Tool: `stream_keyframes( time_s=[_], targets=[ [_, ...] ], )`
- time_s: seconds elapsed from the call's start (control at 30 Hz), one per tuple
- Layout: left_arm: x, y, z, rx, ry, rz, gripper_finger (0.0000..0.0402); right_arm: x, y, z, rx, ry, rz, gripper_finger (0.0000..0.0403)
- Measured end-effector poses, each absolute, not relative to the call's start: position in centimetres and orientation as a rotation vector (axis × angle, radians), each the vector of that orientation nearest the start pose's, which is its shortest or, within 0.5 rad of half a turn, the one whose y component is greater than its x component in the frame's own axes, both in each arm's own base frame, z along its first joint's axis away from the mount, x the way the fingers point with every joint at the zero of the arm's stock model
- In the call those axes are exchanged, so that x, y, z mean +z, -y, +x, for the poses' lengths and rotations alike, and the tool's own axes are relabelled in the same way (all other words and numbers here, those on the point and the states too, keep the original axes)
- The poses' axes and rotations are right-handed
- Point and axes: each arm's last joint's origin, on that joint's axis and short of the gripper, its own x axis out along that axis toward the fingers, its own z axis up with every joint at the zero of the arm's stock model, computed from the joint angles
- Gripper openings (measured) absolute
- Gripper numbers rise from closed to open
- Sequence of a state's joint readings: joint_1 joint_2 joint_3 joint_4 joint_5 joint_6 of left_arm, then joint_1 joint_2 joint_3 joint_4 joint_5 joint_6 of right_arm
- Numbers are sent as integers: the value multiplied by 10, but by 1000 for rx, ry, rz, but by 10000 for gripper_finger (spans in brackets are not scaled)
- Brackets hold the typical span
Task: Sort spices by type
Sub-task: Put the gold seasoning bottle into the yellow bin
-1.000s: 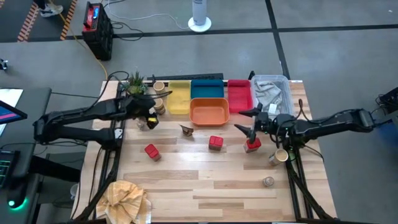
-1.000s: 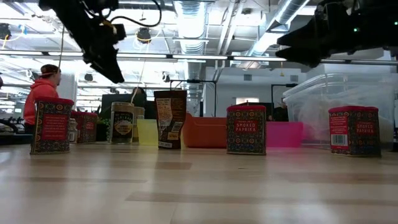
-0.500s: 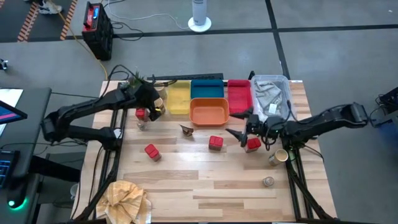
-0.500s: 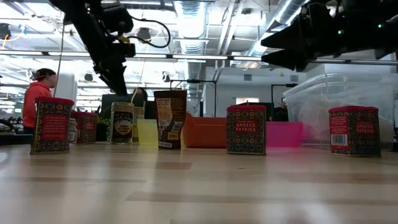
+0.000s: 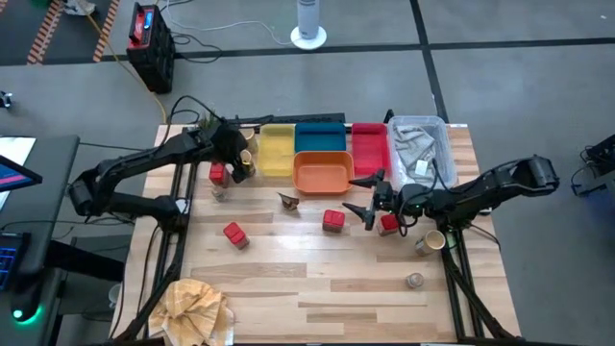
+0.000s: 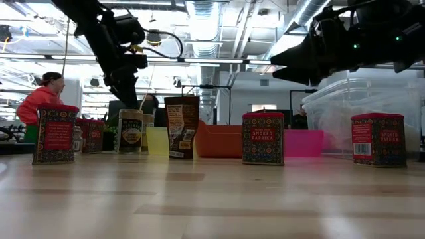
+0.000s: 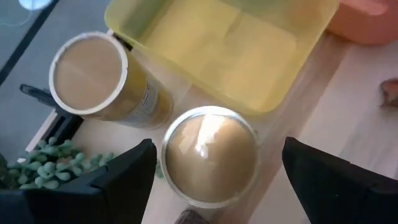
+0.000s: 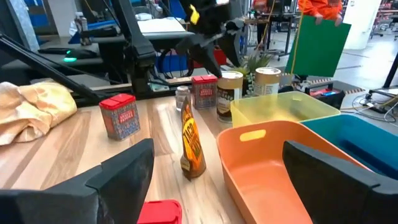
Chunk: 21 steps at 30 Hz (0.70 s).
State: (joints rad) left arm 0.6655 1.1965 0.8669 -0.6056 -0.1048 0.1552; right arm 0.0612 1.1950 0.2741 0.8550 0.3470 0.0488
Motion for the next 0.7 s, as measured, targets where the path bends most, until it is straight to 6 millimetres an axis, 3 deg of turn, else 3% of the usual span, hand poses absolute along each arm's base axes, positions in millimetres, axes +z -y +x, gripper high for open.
stream_keyframes(
  time_s=[0.43, 0.63, 0.7],
  targets=[
    [222, -160, 194, 625, -1069, -134, 331, 182, -4, 214, -286, -80, 41, 380],
    [223, -160, 194, 611, -1078, -125, 271, 181, -4, 214, -286, -86, 43, 379],
    [222, -159, 193, 607, -1090, -128, 270, 181, -4, 214, -287, -86, 43, 379]
  ],
)
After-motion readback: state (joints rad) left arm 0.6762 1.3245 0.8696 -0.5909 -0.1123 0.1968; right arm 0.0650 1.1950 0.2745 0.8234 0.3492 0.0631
